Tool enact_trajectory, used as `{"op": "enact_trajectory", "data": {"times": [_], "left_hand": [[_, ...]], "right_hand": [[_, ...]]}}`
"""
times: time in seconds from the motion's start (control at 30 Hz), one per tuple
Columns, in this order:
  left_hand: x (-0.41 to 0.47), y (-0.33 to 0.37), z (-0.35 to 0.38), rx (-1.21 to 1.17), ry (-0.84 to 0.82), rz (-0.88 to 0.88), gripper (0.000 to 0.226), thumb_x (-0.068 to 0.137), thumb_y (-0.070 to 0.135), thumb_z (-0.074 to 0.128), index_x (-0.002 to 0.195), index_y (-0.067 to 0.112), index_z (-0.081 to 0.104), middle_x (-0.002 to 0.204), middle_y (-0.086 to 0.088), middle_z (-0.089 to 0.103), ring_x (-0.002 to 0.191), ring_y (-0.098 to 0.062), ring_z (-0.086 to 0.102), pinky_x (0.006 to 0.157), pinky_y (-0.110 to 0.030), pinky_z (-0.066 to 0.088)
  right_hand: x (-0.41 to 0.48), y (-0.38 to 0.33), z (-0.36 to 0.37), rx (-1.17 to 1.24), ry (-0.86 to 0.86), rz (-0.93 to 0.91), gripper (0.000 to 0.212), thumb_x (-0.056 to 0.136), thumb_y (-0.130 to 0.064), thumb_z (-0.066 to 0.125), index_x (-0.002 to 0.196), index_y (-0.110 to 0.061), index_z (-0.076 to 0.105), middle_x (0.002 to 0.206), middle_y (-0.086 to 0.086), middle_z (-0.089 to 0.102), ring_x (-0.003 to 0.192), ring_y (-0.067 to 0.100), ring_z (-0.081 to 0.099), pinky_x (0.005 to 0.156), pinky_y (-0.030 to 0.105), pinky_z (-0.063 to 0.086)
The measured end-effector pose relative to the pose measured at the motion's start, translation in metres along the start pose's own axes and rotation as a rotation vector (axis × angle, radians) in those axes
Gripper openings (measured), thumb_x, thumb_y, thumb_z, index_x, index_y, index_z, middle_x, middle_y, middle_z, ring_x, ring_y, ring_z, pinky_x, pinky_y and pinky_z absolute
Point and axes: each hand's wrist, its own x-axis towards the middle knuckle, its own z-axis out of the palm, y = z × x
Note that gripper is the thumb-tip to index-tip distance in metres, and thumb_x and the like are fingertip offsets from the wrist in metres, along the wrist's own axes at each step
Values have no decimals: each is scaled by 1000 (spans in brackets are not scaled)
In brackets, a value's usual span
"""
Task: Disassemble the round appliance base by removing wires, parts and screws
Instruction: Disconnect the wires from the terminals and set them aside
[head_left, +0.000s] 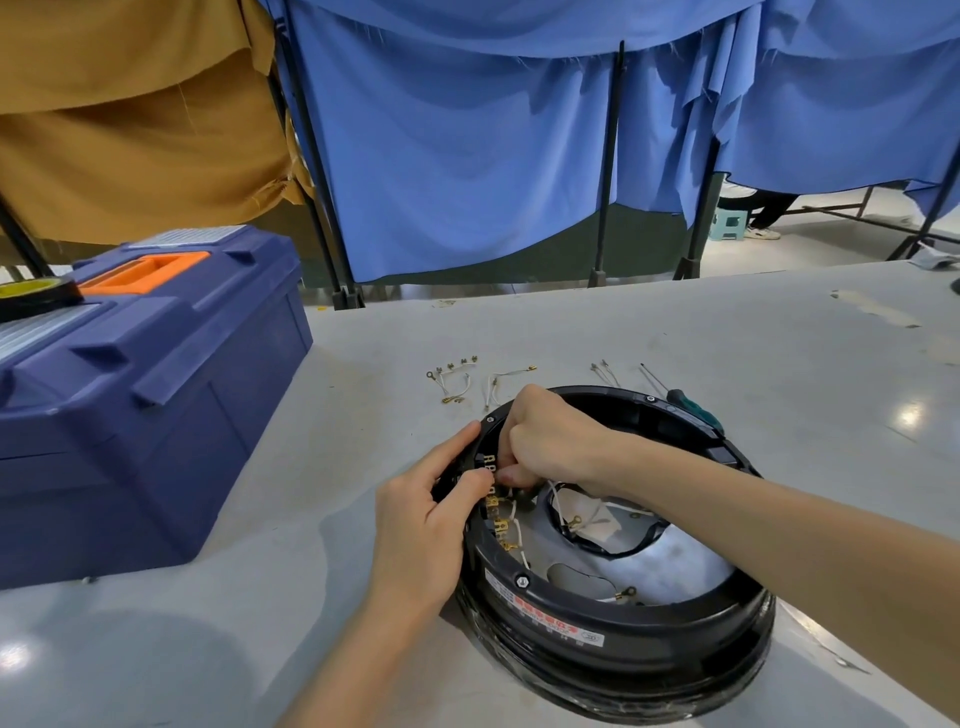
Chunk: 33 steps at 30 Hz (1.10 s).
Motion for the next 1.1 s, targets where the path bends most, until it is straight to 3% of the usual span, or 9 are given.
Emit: {"op": "enact_trajectory", "data": {"times": [0.3,0.53,0.63,0.7,0.77,0.9,1.1], "left_hand": [[0,-1,0,7,0,0,43,68,45,63,110,42,69,110,14,72,107,-8,66,98,-43,51],[2,0,0,10,2,-9,39,74,31,63,112,38,69,110,13,73,107,-7,66,98,-43,50],[1,1,0,8,-3,-8,39,74,31,63,113,37,69,111,12,72,108,-6,65,98,-43,51],[0,2,-1,12,-5,-6,39,74,30,63,112,37,69,111,12,72,108,-7,65,98,-43,50],[0,2,-1,17,-4,-7,39,74,30,63,113,37,69,112,12,72,108,-6,65,99,-43,50],[0,3,0,23,1,-11,38,74,31,63,112,38,69,111,13,72,108,-5,65,99,-42,50],[0,3,0,31,6,-1,37,75,31,63,110,42,68,109,15,72,104,-5,67,96,-42,52]], "right_hand": [[0,2,-1,81,-8,47,12,78,14,60,88,18,66,65,13,53,63,20,45,57,26,35],[1,1,-1,143,-10,87,16,81,15,53,91,15,66,61,11,54,58,19,49,56,24,40],[-2,-1,-1,128,-29,75,11,81,12,57,89,14,65,61,10,48,58,18,43,53,22,35],[-4,1,-3,108,-49,62,9,77,16,55,78,15,64,53,8,45,58,16,38,55,23,32],[-5,5,-6,136,-45,72,22,72,19,50,61,4,63,43,4,48,55,17,42,56,24,35],[-3,8,-7,136,-41,38,23,71,17,51,63,1,65,52,10,53,59,21,45,59,29,37],[-5,11,-13,111,-62,-3,17,77,8,65,65,-3,70,59,9,61,55,15,50,54,25,40]]}}
